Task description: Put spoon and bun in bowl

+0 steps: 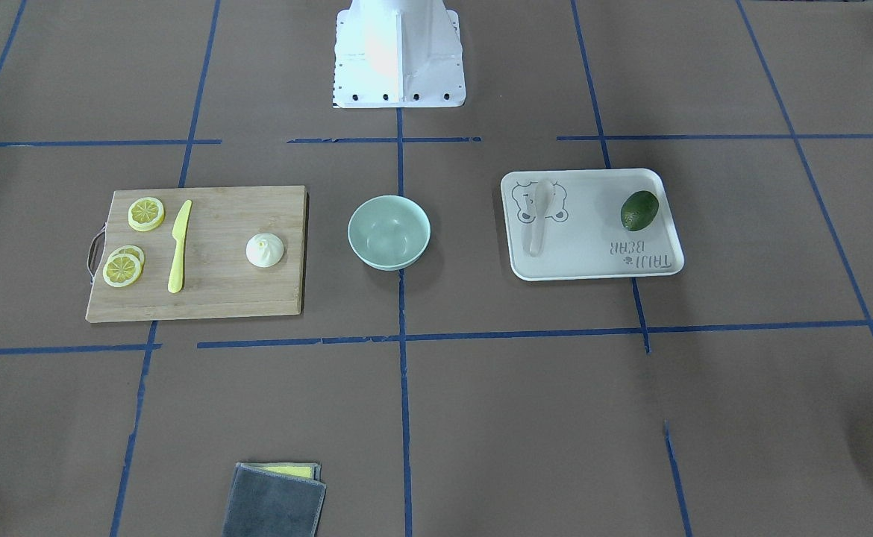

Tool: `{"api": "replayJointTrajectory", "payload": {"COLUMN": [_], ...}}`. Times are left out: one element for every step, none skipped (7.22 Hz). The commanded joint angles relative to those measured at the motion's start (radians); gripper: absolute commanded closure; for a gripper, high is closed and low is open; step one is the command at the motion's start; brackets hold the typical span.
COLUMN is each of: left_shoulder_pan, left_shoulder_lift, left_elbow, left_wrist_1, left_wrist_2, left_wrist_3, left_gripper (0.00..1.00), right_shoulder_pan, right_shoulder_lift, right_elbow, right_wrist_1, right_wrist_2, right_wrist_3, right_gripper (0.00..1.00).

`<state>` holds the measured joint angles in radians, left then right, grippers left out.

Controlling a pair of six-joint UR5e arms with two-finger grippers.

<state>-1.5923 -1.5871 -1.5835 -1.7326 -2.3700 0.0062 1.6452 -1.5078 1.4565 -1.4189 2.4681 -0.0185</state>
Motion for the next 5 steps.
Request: {"api": "replayJointTrajectory", "payload": {"left_shoulder_pan": [0.002,0.009,0.071,0.125,0.184], "left_shoulder_lift": [-0.004,-0.036,-0.060,-0.080,-0.118], "left_elbow": [-0.003,-0.039,-0.093,-0.157,-0.208], "left_wrist_1": [-0.011,-0.012,-0.016,-0.016,-0.034], "left_wrist_2": [0.000,0.014,0.014,0.018,0.023], "left_wrist_3": [0.000,-0.011,-0.008,-0.026,-0.207], "left_gripper": [0.00,0.00,0.00,0.00,0.00], "right_shoulder_pan": [-0.001,-0.001,-0.005,-0.016,-0.060], "right_shoulder_lift": [0.004,0.003,0.007,0.012,0.015], "right_elbow": [0.008,0.022,0.042,0.062,0.088], "right_wrist_1": [0.002,0.011,0.009,0.008,0.008], "right_wrist_2": [0.000,-0.003,-0.004,-0.008,-0.024], "right_wrist_3": [0.002,0.002,0.014,0.034,0.041], "right_gripper": [0.00,0.00,0.00,0.00,0.00]}}
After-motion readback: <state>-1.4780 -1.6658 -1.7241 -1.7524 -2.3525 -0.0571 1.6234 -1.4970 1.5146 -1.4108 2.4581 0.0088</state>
